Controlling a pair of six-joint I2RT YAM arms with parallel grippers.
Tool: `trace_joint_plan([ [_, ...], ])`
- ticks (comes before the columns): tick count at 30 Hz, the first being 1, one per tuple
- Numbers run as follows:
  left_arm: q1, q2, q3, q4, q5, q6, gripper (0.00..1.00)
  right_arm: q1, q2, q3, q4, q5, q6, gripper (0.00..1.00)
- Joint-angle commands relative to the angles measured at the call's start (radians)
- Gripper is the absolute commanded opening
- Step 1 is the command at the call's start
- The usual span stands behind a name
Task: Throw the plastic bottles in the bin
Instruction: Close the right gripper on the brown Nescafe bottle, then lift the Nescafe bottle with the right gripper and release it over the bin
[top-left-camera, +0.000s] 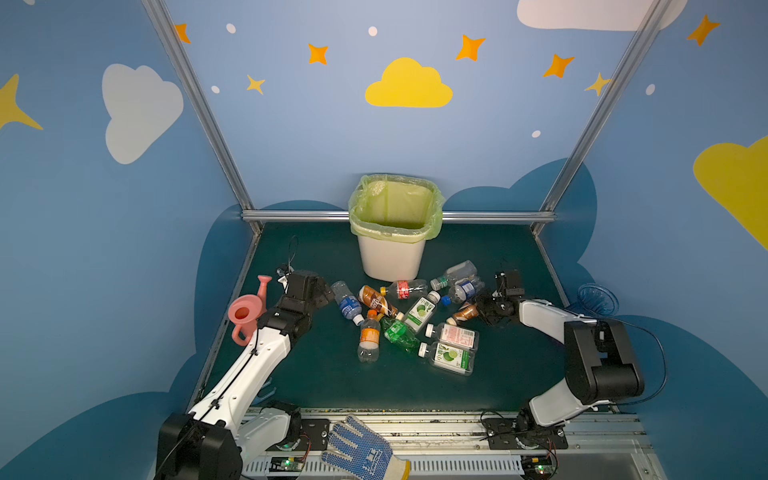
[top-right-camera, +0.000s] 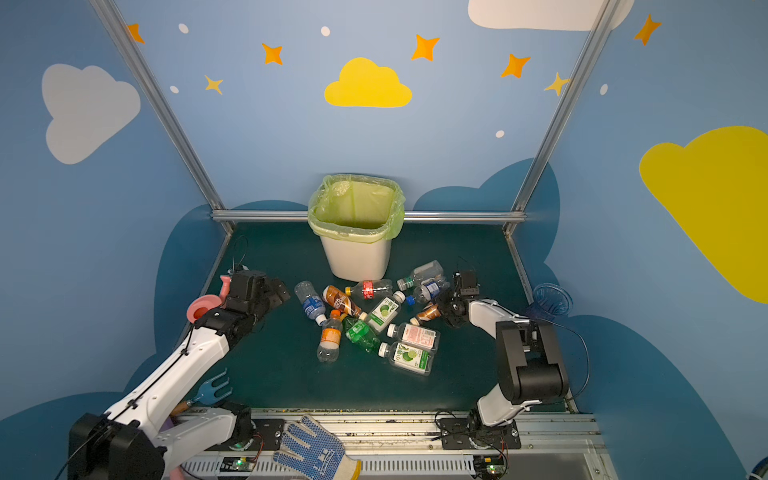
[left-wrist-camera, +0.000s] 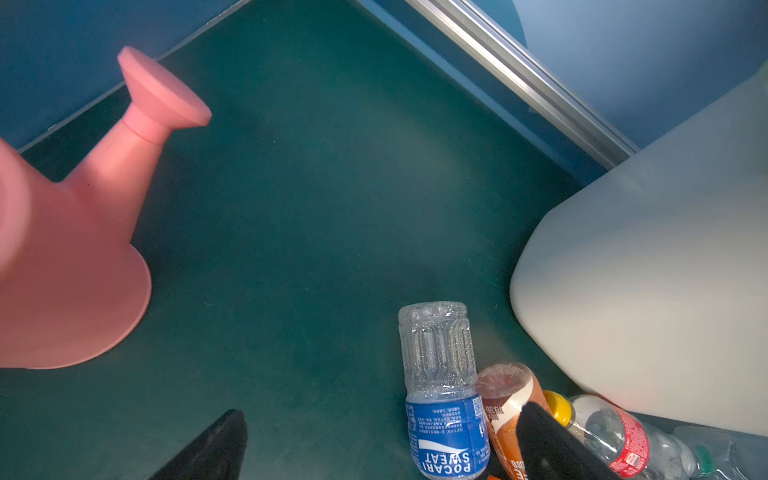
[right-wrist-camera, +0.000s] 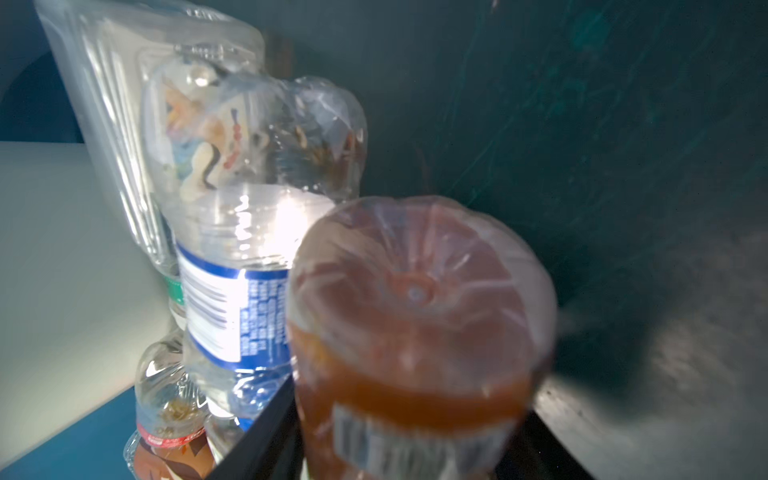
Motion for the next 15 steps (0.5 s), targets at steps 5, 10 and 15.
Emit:
trace_joint_plan([
  [5, 0.016, -0.007, -0.027, -0.008, -0.004, -0.019, 1.00, -0.010, -0.129, 0.021, -0.092, 0.087, -0.072, 0.53],
  [10, 0.032, 0.018, -0.046, -0.007, -0.007, -0.058, 1.00, -0.039, -0.270, 0.108, -0.168, 0.145, -0.167, 0.51],
  [15, 0.083, 0.045, -0.091, 0.036, 0.058, -0.091, 1.00, -0.149, -0.430, 0.350, -0.257, 0.163, -0.342, 0.51],
])
